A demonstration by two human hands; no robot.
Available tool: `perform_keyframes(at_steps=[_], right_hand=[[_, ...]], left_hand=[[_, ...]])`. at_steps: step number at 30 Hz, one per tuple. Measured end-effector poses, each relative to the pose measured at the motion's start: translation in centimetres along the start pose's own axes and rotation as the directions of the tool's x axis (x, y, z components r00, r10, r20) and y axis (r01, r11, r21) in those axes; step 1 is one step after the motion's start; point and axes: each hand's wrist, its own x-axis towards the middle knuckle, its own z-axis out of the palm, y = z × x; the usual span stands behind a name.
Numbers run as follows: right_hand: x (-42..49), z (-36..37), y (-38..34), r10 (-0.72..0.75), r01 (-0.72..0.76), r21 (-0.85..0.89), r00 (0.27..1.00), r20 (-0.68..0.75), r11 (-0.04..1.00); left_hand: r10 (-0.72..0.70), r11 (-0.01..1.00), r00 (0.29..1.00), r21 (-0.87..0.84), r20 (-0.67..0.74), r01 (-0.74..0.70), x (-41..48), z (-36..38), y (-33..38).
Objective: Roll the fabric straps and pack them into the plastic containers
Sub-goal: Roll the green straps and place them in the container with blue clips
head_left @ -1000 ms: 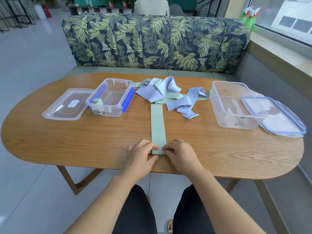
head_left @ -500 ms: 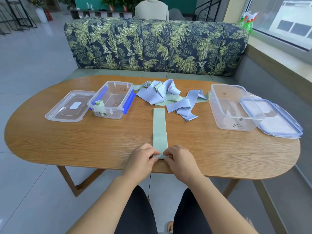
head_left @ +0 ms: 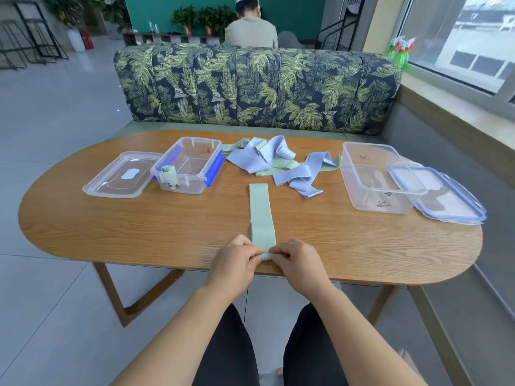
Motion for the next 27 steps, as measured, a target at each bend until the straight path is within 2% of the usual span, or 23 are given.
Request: perform_keyframes(at_steps=[6,17,20,24,27], right_hand=[[0.0,-0.2,0.1,0.109,-0.107,0.143,0.994,-0.007,0.984],[1.5,-1.0,-0.7,0.199,-0.203,0.055,0.978,0.065,0.978],[1.6,-1.0,-0.6,0.219,-0.225,0.122,0.974,0.065,0.967],[1.1,-0.8,0.0,0.242,-0.246,0.292,0.969,0.049,0.924],[1.1,-0.8,0.1,0.221,-0.226,0.265,0.974,0.049,0.937]], left_hand=[[-0.040,0.999,0.998,0.036,0.046,0.038,0.3,-0.5,0.7],[-0.142,0.985,0.988,-0.090,0.067,0.148,1.4,-0.4,0.6],[-0.168,0.979,0.984,-0.104,0.054,0.173,1.7,-0.1,0.3],[-0.176,0.979,0.984,-0.098,0.038,0.179,1.9,0.2,0.2],[-0.181,0.979,0.983,-0.098,0.014,0.182,1.9,0.5,0.0]])
